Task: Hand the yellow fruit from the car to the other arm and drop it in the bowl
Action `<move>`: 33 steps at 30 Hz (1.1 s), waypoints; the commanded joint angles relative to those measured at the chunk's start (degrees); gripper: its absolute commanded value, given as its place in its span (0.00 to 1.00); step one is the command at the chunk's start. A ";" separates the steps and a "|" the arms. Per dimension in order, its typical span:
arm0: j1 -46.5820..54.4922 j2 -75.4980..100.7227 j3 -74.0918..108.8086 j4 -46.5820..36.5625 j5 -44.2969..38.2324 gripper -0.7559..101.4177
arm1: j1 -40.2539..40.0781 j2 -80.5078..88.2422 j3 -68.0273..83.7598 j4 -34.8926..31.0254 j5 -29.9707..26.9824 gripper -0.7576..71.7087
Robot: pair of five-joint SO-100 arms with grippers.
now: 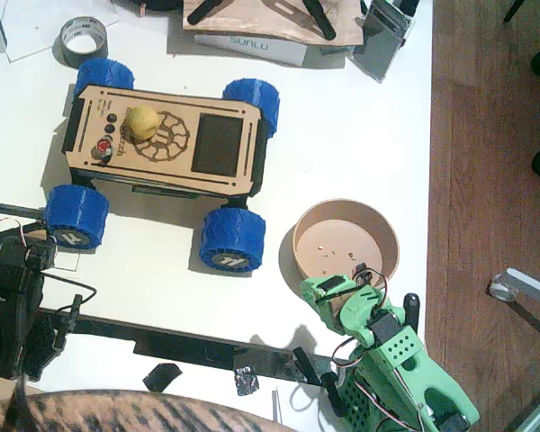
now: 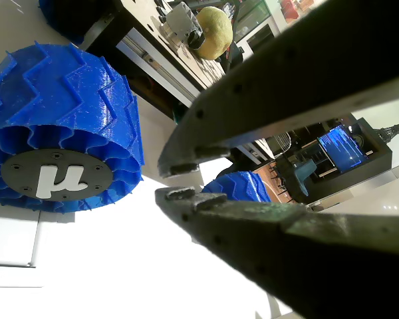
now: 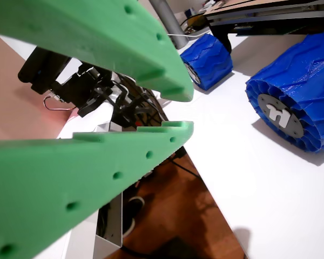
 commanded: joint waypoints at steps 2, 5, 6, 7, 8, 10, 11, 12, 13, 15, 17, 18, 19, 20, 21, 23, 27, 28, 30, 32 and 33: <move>-0.09 5.19 4.22 0.62 -0.44 0.05 | 1.14 0.35 -0.26 -1.23 0.62 0.01; -0.09 5.19 4.22 0.62 -0.44 0.05 | 1.14 0.35 -0.26 -1.23 0.35 0.01; -0.09 5.19 4.22 0.62 -0.44 0.05 | 1.14 0.35 -0.26 -1.23 0.35 0.01; -0.09 5.19 4.22 0.62 -0.44 0.05 | 1.14 0.35 -0.26 -1.23 0.35 0.01; -0.09 5.19 4.22 0.62 -0.44 0.05 | 1.14 0.35 -0.26 -1.23 0.35 0.01; -0.09 5.19 4.22 0.62 -0.44 0.06 | 1.14 0.35 -0.26 -1.23 0.35 0.01; -0.09 5.19 4.22 0.62 -0.44 0.06 | 1.14 0.35 -0.26 -1.23 0.35 0.01; -0.09 5.19 4.22 0.62 -0.44 0.06 | 1.14 0.35 -0.26 -1.23 0.35 0.01; -0.09 5.19 4.22 0.62 -0.44 0.06 | 1.14 0.35 -0.26 -1.23 0.35 0.01; -0.09 5.19 4.22 0.62 -0.44 0.06 | 1.14 0.35 -0.26 -1.23 0.35 0.01; -0.09 5.19 4.22 0.62 -0.44 0.06 | 1.14 0.35 -0.26 -1.23 0.44 0.01; -0.09 5.19 4.22 0.62 -0.44 0.06 | 1.14 0.35 -0.26 -1.23 0.44 0.01; -0.09 5.19 4.22 0.62 -0.44 0.06 | 1.14 0.35 -0.26 -1.23 0.44 0.01; -0.09 5.19 4.22 0.62 -0.44 0.06 | 1.14 0.35 -0.26 -1.23 0.44 0.01; -0.09 5.19 4.22 0.62 -0.44 0.05 | 1.14 0.35 -0.26 -1.23 0.44 0.01; -0.09 5.19 4.22 0.62 -0.35 0.06 | 1.14 0.35 -0.26 -1.23 0.44 0.01; -0.09 5.19 2.81 0.44 -0.62 0.13 | 1.14 0.35 -0.26 -1.23 0.44 0.01; 0.35 5.19 1.32 1.58 -0.70 0.12 | 1.14 0.35 -0.26 -1.23 0.44 0.01; 0.53 5.19 -3.25 4.13 -0.70 0.12 | 1.14 0.35 -0.26 -1.23 0.44 0.01; 0.53 4.31 -9.40 5.10 -0.79 0.13 | 1.14 0.35 -0.26 -1.23 0.53 0.01; 0.53 2.11 -13.10 5.01 -0.79 0.12 | 1.14 0.35 -0.26 -1.23 0.53 0.01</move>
